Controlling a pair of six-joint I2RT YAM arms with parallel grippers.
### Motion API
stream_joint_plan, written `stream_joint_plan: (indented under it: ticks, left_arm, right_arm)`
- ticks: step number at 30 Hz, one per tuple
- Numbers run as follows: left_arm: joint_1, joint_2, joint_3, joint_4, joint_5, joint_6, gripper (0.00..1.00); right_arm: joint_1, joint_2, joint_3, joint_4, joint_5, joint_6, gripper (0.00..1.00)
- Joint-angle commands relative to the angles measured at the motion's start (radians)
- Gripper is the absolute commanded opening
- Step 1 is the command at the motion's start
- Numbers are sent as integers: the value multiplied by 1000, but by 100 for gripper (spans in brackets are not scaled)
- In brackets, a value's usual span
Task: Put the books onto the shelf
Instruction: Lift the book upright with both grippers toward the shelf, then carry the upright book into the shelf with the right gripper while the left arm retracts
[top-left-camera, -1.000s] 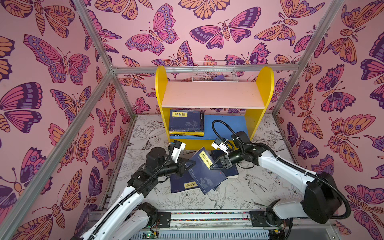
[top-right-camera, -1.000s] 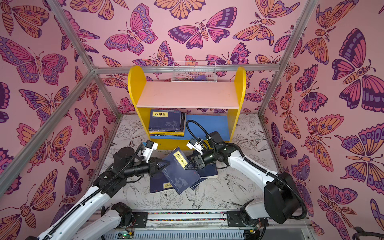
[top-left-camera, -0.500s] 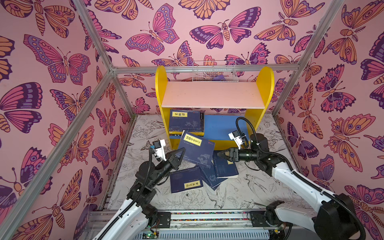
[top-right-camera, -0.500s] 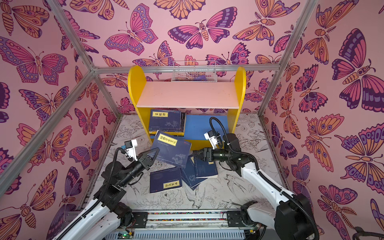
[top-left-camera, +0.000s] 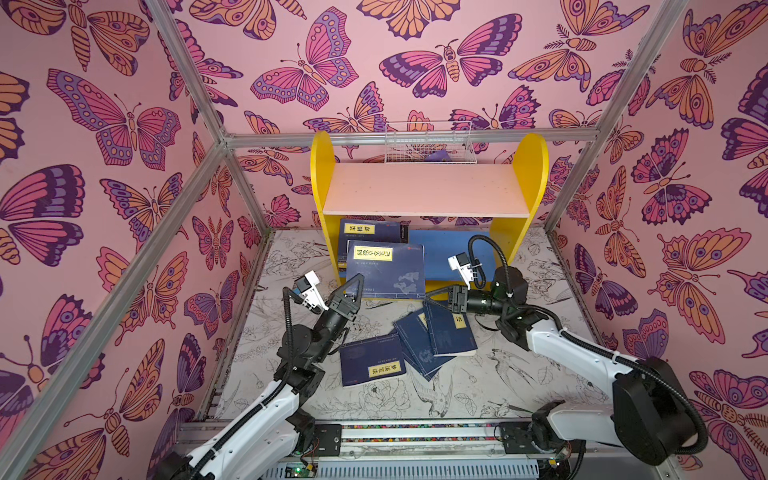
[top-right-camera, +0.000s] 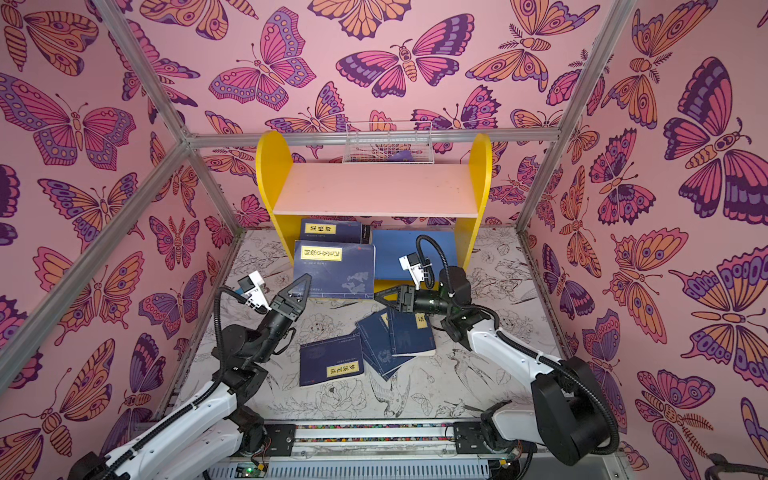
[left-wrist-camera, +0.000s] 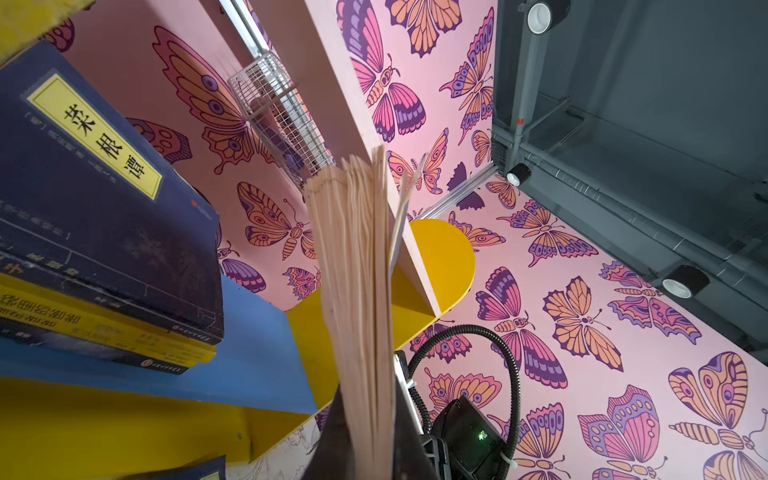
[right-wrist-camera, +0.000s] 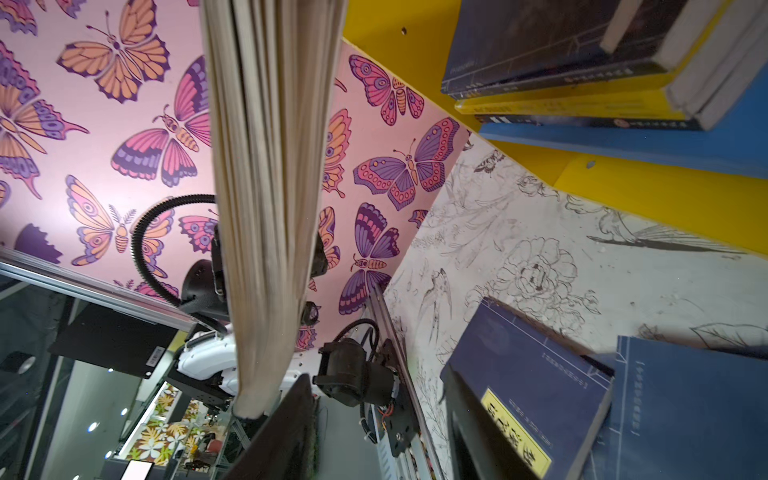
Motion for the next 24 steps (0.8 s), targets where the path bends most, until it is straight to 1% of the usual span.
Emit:
stream_joint_plan:
  ticks: [1,3,8,9,14,17,24]
  left_arm:
    - [5,-8,1,121,-39,-15,0]
    - [5,-13,-2,117,-51,-13,0]
    - [5,-24,-19,106,-69,-12,0]
    - [5,-25,-20,102,-69,-10,0]
    - [4,-21,-21,92,-61,-7,0]
    - [4,-9,-16,105,-54,-5,0]
    - [4,12,-11,119,-41,-1,0]
  right_arm:
    - [14,13,12,234,-17,131,48]
    - [13,1,-1,248,10,144,48]
    - [12,-84,-28,106,146,70,50]
    - [12,-97,-26,88,153,50,51]
    - [20,-106,25,17,107,2,52]
    - [36,-83,38,23,100,5,51]
    - [72,7,72,170,83,81,49]
